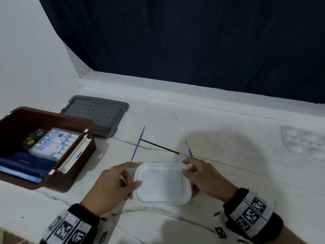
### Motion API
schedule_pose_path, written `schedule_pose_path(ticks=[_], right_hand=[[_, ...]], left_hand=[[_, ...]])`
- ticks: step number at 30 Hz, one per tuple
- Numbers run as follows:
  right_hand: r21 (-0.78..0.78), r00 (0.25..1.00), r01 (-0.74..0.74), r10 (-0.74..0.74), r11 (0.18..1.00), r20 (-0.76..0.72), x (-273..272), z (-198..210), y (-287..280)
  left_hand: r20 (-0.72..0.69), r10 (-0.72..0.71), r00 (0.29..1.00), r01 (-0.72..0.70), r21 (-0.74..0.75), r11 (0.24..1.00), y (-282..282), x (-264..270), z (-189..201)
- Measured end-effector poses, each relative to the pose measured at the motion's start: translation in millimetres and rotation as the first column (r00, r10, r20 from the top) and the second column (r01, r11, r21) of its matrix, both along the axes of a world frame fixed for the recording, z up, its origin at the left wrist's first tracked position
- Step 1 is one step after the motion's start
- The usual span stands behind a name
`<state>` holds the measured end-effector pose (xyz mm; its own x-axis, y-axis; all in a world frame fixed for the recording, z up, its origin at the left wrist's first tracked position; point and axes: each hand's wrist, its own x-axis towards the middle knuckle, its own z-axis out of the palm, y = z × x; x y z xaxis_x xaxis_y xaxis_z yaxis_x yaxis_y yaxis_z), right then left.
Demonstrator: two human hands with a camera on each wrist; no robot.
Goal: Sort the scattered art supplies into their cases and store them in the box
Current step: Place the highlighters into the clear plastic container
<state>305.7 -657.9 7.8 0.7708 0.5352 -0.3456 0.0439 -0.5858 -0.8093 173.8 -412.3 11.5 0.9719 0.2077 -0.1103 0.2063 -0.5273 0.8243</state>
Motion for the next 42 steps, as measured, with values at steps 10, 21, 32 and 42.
schedule_pose_path(ticks=[10, 21, 32, 42], right_hand=[[-0.167, 0.994, -0.064, 0.078, 0.984, 0.082, -2, 0, 5], [-0.015, 0.998, 0.037, -0.038, 0.999, -0.052, -11, -5, 6], [0.1, 0.986, 0.162, -0.165, 0.982, 0.03, -29, -9, 2], [0.007, 0.997, 0.065, -0.066, 0.998, 0.048, -36, -6, 5]], left_hand=[[-0.024, -0.123, 0.992, 0.124, 0.048, 0.991, 21, 9, -14], [-0.04, -0.139, 0.99, 0.14, 0.036, 0.989, 22, 16, -25], [-0.086, -0.198, 0.976, 0.199, 0.011, 0.98, 21, 8, -16], [-0.138, -0.136, 0.981, 0.121, -0.111, 0.986, 26, 1, -29]])
